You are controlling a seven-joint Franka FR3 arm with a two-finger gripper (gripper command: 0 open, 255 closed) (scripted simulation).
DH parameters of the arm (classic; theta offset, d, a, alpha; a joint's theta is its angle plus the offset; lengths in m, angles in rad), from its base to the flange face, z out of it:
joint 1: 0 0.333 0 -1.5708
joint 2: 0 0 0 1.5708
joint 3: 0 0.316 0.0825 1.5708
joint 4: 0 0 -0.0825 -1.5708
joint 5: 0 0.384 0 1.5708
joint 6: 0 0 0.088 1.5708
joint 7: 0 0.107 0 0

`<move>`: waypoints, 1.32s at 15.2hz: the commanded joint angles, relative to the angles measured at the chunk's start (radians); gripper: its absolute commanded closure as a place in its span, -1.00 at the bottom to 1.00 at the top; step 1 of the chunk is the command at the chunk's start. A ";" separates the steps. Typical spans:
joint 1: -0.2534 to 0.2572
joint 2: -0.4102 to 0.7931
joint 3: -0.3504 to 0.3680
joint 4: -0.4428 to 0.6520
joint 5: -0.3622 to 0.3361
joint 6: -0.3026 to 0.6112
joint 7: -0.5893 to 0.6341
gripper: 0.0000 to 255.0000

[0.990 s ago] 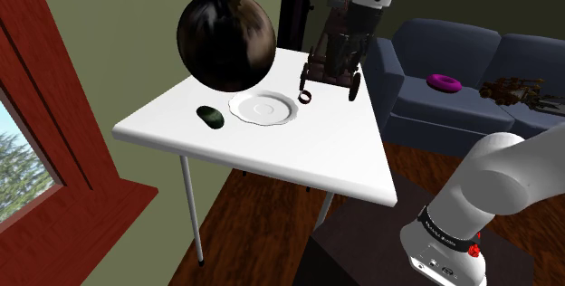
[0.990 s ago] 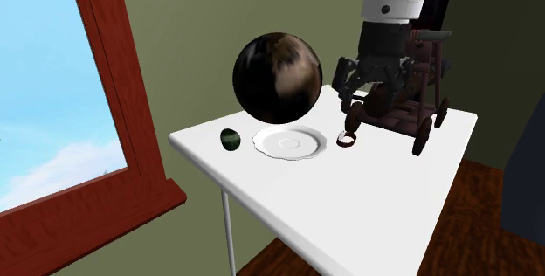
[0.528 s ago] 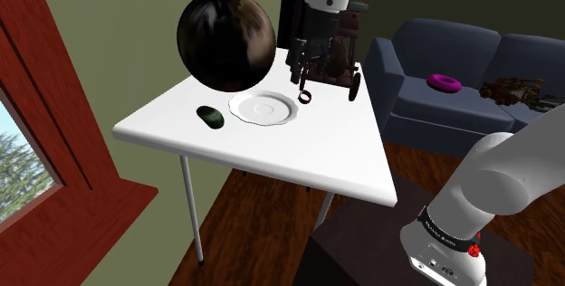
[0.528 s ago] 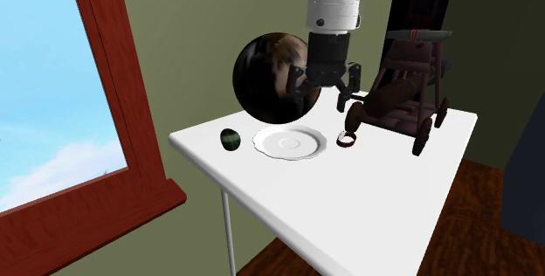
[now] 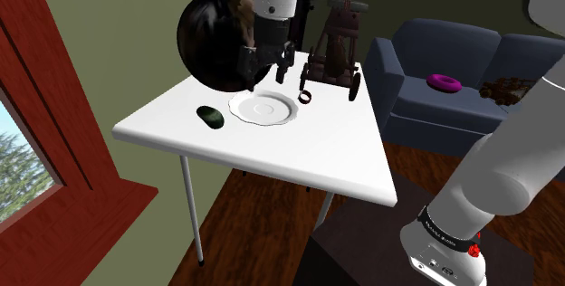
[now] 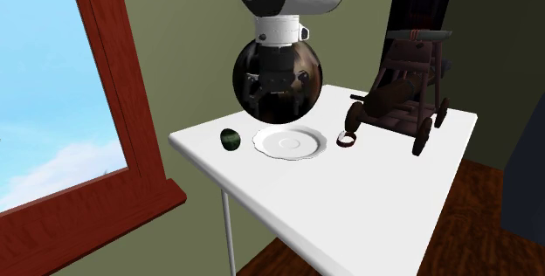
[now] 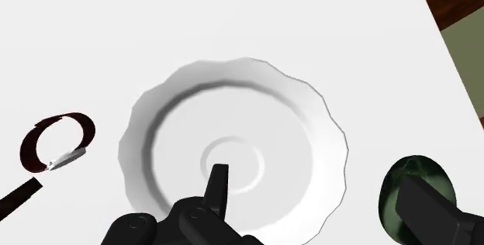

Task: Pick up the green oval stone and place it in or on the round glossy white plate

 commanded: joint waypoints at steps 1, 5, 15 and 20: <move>0.015 0.085 0.025 0.066 -0.042 0.003 0.059 -1.00; 0.072 0.271 0.051 0.245 -0.139 -0.029 0.166 -1.00; 0.175 0.508 0.038 0.453 -0.251 -0.041 0.265 -1.00; 0.171 0.510 0.037 0.422 -0.254 -0.008 0.268 -1.00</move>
